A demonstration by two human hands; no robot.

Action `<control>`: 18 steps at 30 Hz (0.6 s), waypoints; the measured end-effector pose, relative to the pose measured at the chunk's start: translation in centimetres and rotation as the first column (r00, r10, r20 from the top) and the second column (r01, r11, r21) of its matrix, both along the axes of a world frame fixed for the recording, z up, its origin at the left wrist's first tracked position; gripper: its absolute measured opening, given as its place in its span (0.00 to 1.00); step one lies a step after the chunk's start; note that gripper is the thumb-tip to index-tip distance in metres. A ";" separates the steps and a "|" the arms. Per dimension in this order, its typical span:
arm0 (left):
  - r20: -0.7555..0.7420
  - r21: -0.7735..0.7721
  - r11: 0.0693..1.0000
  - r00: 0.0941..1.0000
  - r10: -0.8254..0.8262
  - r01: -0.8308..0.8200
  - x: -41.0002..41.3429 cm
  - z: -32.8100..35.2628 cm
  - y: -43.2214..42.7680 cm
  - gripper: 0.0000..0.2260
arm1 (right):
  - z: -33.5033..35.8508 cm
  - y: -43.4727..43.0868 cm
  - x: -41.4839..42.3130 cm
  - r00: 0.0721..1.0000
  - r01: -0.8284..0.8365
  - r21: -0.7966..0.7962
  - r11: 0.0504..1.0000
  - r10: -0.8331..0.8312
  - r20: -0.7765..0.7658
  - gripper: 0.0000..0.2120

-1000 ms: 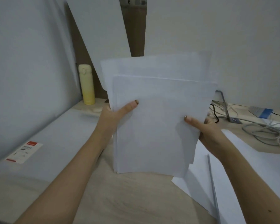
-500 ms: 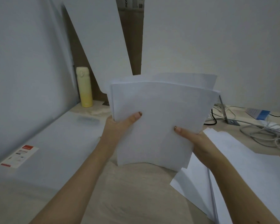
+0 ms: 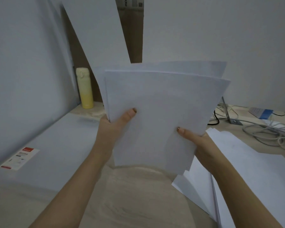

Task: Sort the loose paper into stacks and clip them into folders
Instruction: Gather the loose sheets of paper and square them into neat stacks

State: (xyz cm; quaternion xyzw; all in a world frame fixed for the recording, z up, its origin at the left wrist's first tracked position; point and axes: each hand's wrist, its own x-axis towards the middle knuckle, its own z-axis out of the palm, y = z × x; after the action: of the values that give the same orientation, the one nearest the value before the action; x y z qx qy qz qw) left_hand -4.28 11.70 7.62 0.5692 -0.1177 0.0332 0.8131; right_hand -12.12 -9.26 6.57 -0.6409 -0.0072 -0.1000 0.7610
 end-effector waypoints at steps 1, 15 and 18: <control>0.024 -0.024 1.000 1.000 -0.003 0.003 0.0 0.1 0.5 0.22 | 0.2 -0.2 -0.2 1.000 -0.013 0.003 1.000 0.013 0.012 0.15; -0.071 0.062 0.996 0.995 0.071 -0.066 -1.0 -2.7 1.6 0.24 | -2.0 0.8 -0.7 0.989 0.031 -0.063 0.998 -0.040 -0.143 0.21; -0.132 0.115 0.991 0.988 0.083 -0.068 -1.6 -3.5 1.3 0.12 | -2.9 1.7 -0.7 0.977 0.015 -0.092 0.996 -0.034 -0.209 0.18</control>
State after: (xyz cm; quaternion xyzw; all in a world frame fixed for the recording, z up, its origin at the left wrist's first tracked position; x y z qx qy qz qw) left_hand -5.91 13.02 4.13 0.6180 -0.0418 0.0188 0.7849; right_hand -12.79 -7.60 3.66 -0.6815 0.0770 -0.0407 0.7266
